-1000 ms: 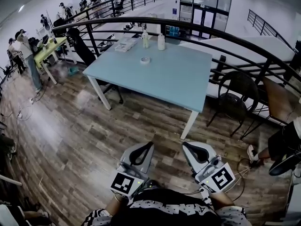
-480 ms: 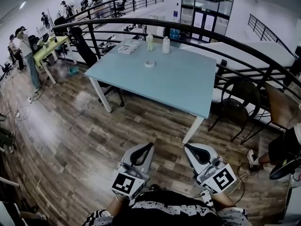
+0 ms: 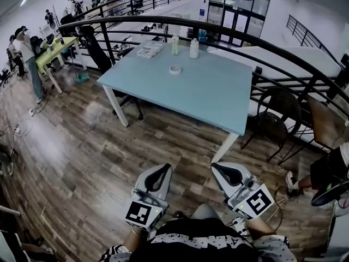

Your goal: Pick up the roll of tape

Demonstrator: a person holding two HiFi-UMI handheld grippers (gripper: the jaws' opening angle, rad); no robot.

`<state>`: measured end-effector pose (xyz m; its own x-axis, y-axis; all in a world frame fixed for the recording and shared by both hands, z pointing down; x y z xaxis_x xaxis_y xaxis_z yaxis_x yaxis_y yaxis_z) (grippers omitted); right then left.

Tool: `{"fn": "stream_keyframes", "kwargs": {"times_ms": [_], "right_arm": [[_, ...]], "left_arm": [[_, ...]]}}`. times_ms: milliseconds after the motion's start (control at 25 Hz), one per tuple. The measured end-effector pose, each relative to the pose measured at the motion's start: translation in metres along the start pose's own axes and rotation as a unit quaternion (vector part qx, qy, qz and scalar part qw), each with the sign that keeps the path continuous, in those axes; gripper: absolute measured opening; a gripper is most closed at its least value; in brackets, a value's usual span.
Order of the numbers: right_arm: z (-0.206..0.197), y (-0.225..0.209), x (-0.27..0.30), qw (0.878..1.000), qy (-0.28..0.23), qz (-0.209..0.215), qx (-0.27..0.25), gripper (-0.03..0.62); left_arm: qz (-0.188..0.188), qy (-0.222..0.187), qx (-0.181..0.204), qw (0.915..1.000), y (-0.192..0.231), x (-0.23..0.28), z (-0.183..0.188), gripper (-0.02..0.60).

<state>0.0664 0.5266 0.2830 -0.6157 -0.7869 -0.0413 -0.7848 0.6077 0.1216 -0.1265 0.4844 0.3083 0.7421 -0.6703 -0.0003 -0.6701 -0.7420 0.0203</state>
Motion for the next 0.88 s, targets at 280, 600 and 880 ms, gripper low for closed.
{"fn": "stream_keyframes", "kwargs": {"times_ms": [280, 600, 880], "right_arm": [[-0.004, -0.011, 0.03, 0.999, -0.007, 0.034, 0.005, 0.004], [-0.014, -0.059, 0.08, 0.998, -0.02, 0.065, 0.006, 0.005], [-0.039, -0.121, 0.109, 0.998, -0.018, 0.061, 0.025, 0.005]], "left_arm": [[0.038, 0.011, -0.001, 0.9992, 0.025, 0.002, -0.002, 0.0], [0.08, 0.024, 0.016, 0.9963, 0.059, 0.033, 0.003, 0.0], [0.097, 0.032, 0.021, 0.9946, 0.083, 0.091, -0.003, 0.0]]}}
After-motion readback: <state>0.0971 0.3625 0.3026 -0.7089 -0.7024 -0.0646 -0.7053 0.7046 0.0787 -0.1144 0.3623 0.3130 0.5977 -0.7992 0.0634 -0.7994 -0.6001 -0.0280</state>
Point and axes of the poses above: the fingertips, and each gripper's own axes: x forward along the fingers, y to its left, z out of its top, the point moved 6 cm from there along -x, backward along the fingers
